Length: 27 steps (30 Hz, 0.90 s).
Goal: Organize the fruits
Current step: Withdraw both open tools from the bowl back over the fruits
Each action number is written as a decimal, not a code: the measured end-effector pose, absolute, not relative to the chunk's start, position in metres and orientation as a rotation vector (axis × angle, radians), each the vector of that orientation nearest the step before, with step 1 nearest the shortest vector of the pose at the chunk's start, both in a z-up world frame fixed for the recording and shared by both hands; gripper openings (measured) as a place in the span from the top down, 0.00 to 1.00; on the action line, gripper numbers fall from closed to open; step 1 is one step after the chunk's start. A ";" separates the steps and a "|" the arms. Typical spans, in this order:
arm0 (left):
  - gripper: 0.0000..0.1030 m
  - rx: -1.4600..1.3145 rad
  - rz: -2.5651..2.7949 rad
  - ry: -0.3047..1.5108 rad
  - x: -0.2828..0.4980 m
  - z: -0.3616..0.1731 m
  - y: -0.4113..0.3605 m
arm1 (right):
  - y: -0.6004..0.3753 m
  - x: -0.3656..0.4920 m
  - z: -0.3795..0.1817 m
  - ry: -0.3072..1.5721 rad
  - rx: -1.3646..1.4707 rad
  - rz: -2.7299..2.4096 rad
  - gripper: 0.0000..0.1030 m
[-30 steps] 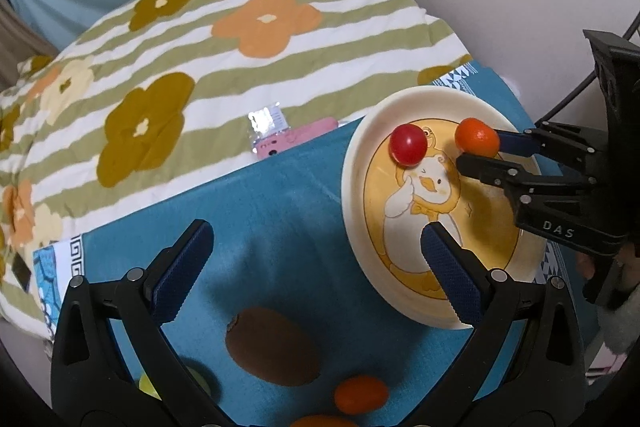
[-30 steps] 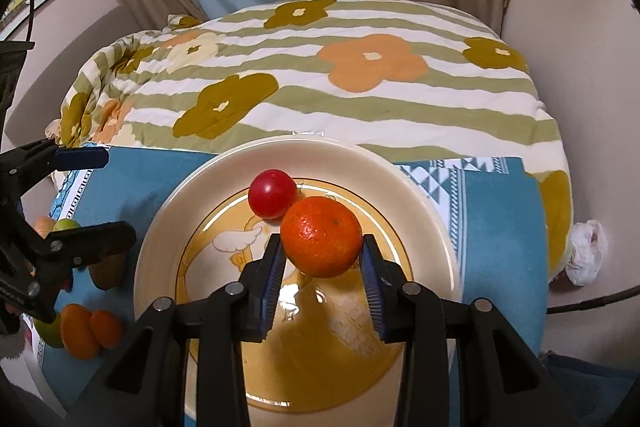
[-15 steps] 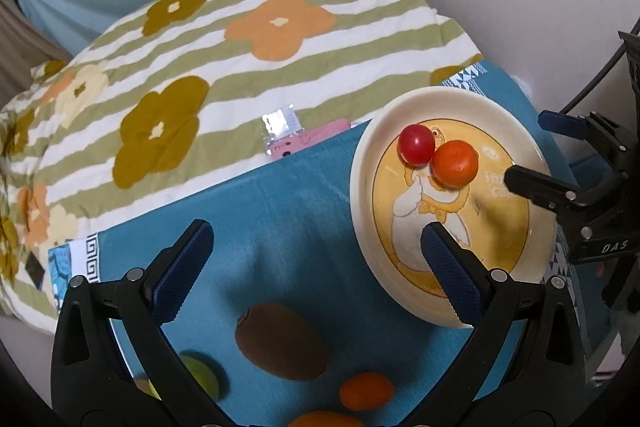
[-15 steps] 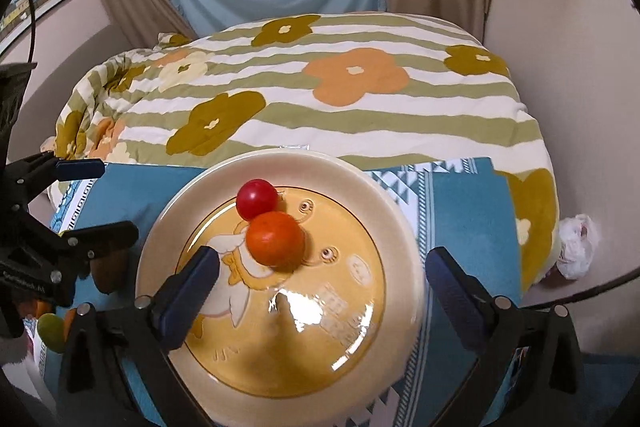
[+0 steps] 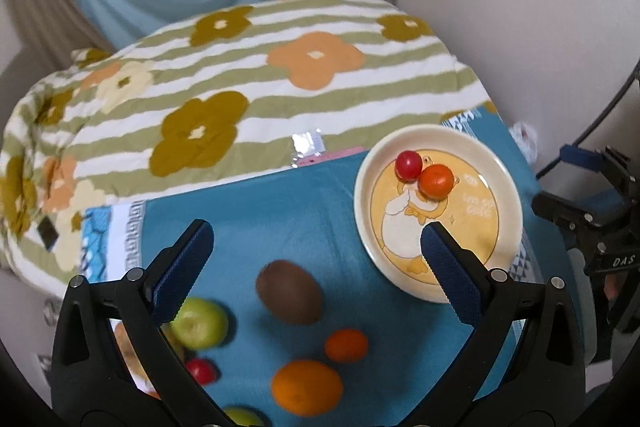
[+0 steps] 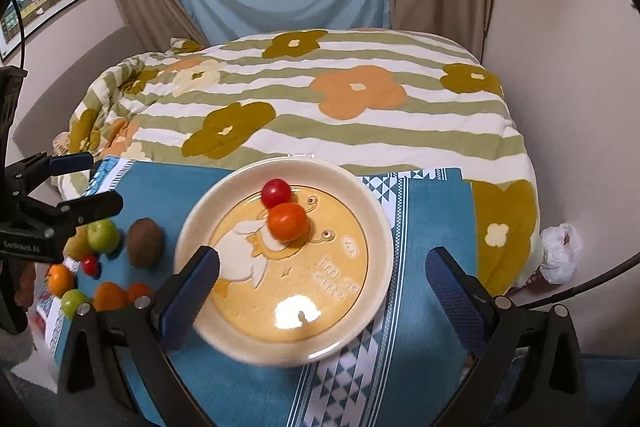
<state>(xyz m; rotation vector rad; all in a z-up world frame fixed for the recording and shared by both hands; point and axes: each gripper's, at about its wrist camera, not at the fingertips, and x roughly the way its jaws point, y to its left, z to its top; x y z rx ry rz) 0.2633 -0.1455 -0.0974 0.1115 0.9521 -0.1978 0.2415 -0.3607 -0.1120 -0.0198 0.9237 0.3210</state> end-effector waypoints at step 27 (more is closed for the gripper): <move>0.00 -0.042 0.198 0.873 0.063 -0.072 -0.013 | -0.267 0.141 -0.088 0.911 -0.069 0.572 0.00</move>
